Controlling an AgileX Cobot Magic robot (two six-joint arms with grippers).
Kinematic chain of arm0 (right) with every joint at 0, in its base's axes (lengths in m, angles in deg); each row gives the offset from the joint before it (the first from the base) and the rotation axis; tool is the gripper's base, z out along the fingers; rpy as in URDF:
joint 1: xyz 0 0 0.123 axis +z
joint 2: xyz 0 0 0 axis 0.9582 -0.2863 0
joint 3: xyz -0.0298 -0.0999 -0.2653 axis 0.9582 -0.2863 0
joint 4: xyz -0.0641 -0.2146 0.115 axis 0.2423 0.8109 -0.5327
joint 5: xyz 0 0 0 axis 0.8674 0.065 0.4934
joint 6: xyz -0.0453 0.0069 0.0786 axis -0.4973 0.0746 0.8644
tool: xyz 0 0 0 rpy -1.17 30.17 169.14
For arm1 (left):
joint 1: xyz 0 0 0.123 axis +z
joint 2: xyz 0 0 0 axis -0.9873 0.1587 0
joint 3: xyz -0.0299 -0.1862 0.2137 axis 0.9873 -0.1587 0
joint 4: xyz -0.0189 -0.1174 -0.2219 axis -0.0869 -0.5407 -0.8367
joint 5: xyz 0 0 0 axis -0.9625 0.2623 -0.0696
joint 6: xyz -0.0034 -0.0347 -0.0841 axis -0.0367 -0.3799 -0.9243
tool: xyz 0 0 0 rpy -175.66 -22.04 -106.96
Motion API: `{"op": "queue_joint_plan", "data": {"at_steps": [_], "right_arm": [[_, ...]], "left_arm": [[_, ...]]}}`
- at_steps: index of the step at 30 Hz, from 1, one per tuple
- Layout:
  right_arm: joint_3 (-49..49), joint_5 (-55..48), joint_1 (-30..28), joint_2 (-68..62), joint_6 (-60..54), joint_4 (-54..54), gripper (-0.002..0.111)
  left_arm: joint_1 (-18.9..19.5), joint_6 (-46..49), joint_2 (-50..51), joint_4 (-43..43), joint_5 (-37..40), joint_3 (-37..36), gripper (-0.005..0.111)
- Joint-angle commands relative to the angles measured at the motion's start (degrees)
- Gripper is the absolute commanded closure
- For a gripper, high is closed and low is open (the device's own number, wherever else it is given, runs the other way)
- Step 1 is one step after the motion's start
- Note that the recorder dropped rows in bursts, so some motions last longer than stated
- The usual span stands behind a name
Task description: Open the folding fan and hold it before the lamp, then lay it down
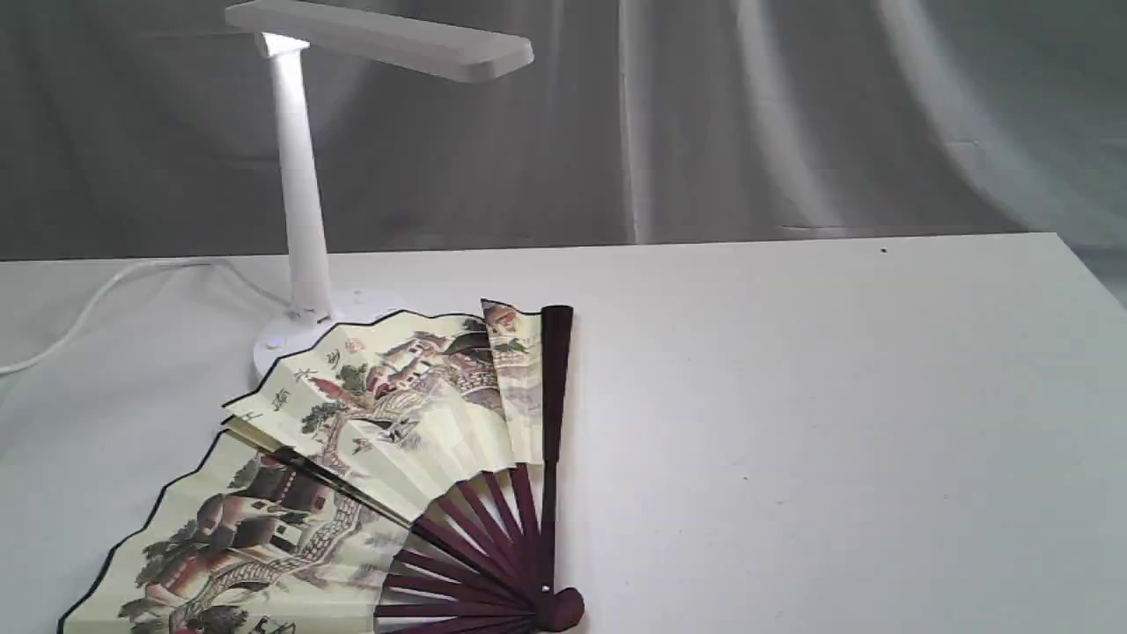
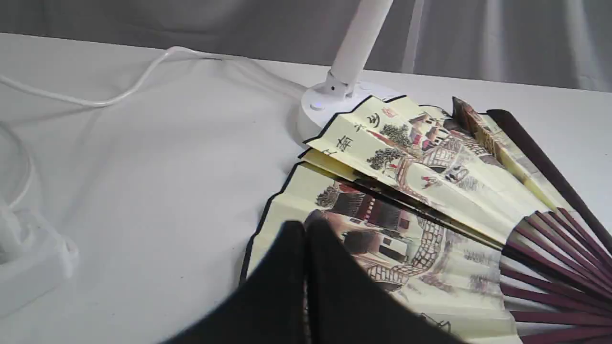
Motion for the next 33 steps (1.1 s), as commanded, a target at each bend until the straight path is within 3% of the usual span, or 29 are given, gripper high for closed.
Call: {"op": "queue_joint_plan", "data": {"at_steps": [1,8,11,14,20,23,33], "right_arm": [[-0.21,0.15,0.16,-0.33,0.32,-0.32,0.108],[-0.21,0.15,0.16,-0.33,0.32,-0.32,0.108],[-0.21,0.15,0.16,-0.33,0.32,-0.32,0.108],[-0.21,0.03,0.16,0.22,0.32,-0.32,0.108],[-0.21,0.29,0.16,0.69,0.32,-0.32,0.108],[-0.21,0.29,0.16,0.69,0.32,-0.32,0.108],[-0.21,0.29,0.16,0.69,0.32,-0.32,0.108]], "left_arm": [[-0.30,-0.61,-0.27,0.07,-0.13,-0.23,0.107],[-1.92,-0.61,-9.50,3.39,-7.09,-0.23,0.107],[-0.44,-0.77,-16.93,10.48,-6.55,-0.23,0.107],[1.83,-5.15,-16.93,15.07,-7.19,-0.23,0.107],[4.33,-23.16,-16.93,27.72,4.45,-0.23,0.107],[4.33,-23.25,-16.93,28.72,9.71,-0.23,0.107],[4.33,-26.75,-16.93,29.62,9.72,-0.23,0.107]]}}
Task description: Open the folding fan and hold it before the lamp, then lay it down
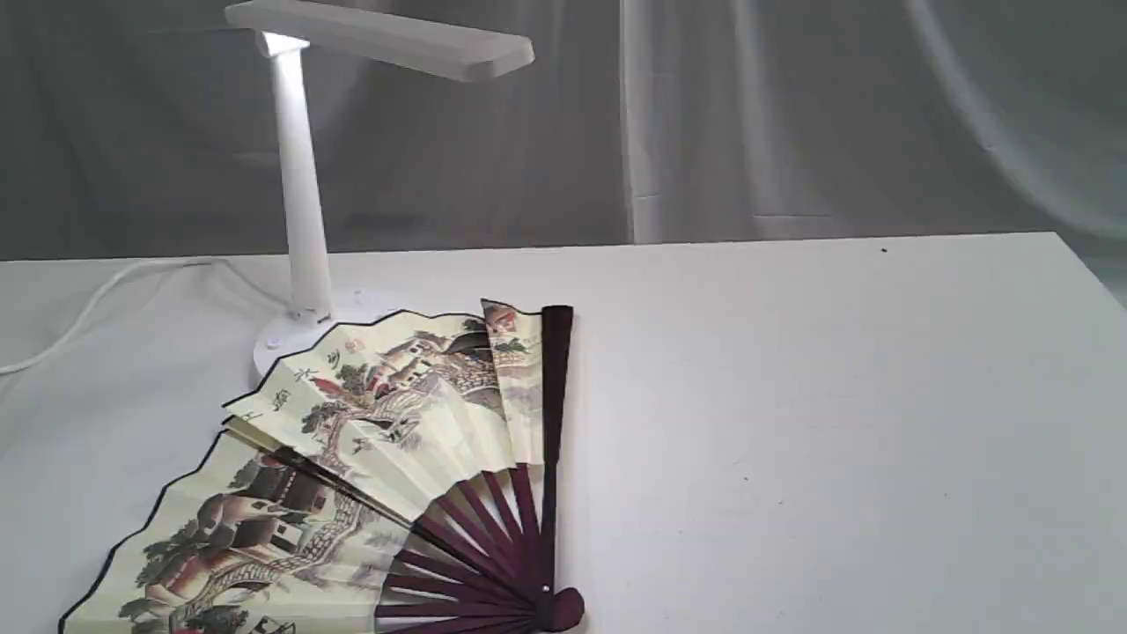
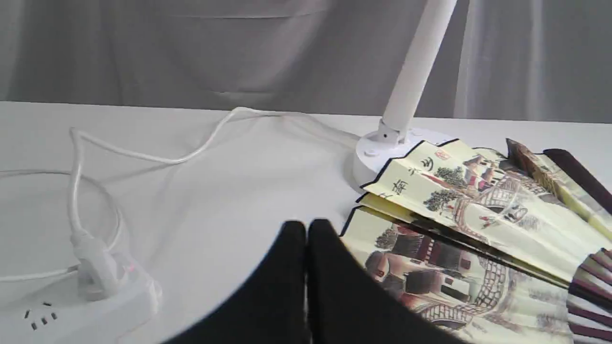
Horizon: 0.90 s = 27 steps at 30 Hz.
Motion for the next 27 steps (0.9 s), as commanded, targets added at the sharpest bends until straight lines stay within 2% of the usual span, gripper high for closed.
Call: {"op": "queue_joint_plan", "data": {"at_steps": [1,27], "right_arm": [[-0.21,0.42,0.16,0.23,0.32,-0.10,0.108],[-0.21,0.42,0.16,0.23,0.32,-0.10,0.108]], "left_arm": [[0.11,-4.51,-0.21,0.27,0.22,-0.23,0.107],[0.11,-5.48,-0.21,0.17,0.43,-0.23,0.107]]}}
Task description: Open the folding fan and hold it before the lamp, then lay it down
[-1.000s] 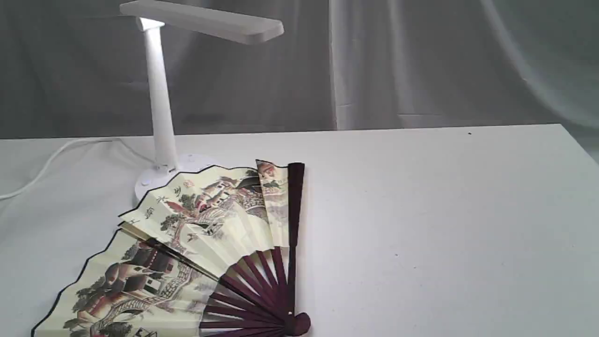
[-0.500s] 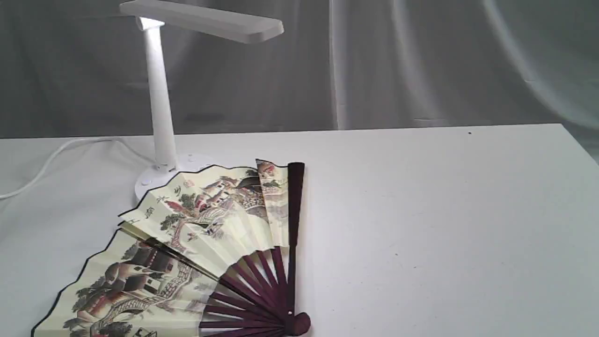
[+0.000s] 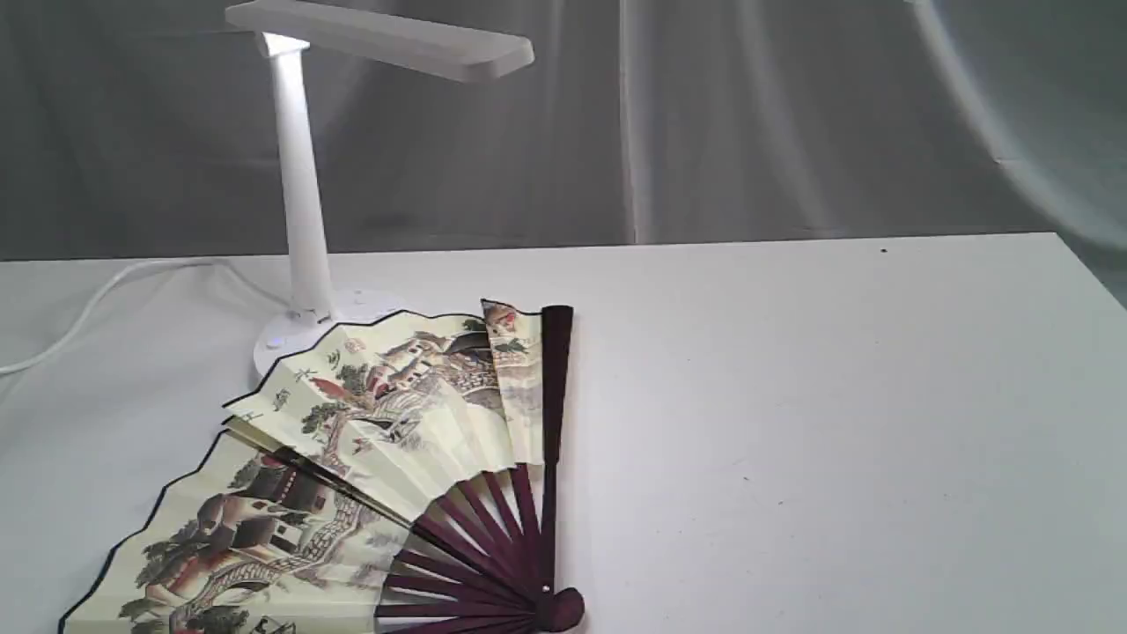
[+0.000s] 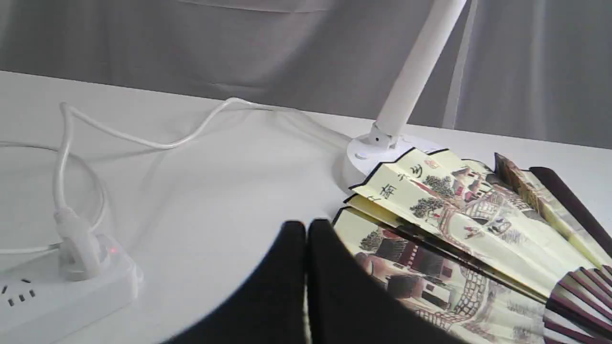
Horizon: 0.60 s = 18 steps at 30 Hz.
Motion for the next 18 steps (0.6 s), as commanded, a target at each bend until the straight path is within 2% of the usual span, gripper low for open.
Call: {"op": "queue_joint_plan", "data": {"at_steps": [1,6,10,16,18], "right_arm": [[-0.21,0.42,0.16,0.23,0.32,-0.10,0.108],[-0.21,0.93,0.16,0.21,-0.31,0.98,0.108],[-0.21,2.15,0.16,0.34,-0.55,10.16,0.108],[-0.21,-7.27,0.16,0.34,-0.71,20.05,0.108],[-0.21,-7.26,0.16,0.34,-1.21,20.05,0.108]], "left_arm": [[0.11,-0.16,-0.21,0.17,0.09,-0.23,0.107],[0.11,-0.16,-0.21,0.17,0.09,-0.23,0.107],[0.11,-0.16,-0.21,0.17,0.09,-0.23,0.107],[0.11,-0.16,-0.21,0.17,0.09,-0.23,0.107],[0.11,-0.16,-0.21,0.17,0.09,-0.23,0.107]]}}
